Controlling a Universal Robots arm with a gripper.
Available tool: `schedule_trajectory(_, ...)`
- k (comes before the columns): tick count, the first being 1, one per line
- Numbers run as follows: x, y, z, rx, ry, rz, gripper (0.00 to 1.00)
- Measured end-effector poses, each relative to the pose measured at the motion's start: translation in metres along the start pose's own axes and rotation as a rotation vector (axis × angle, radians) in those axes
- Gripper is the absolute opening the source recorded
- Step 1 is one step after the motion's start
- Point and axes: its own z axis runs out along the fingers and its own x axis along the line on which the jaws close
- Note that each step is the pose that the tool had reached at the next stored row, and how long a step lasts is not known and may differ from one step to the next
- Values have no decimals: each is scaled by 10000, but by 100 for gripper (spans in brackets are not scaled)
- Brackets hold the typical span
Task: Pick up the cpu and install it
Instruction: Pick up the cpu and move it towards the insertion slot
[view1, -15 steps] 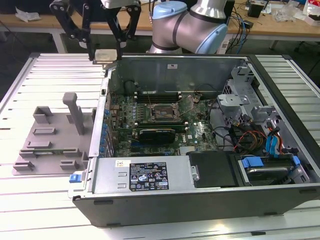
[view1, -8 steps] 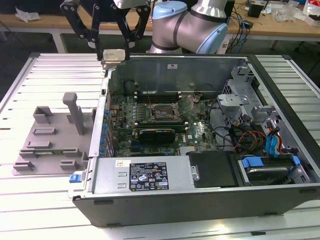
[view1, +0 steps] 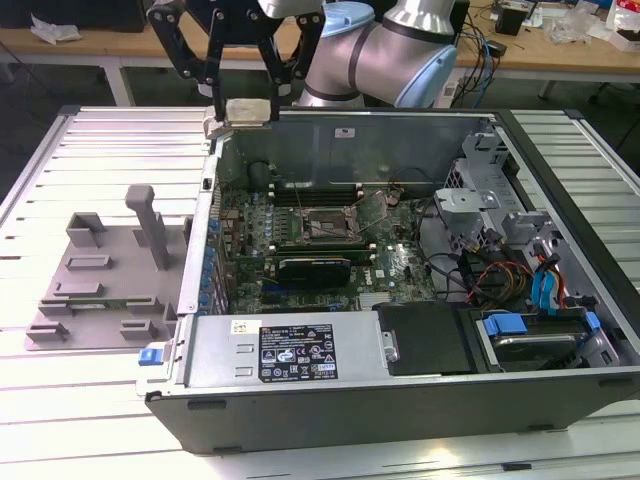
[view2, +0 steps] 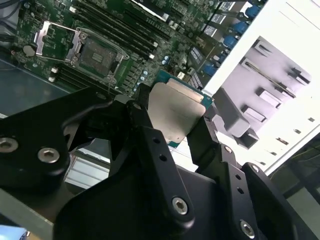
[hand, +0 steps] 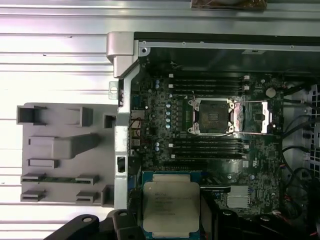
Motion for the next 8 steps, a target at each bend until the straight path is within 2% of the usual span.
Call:
schedule_trajectory(5, -130, -1, 7, 7, 0, -1, 55)
schedule_trajectory(7, -168, -1, 30, 24, 1, 0, 55)
schedule_trajectory(8, -194, -2, 62, 37, 1, 1, 55)
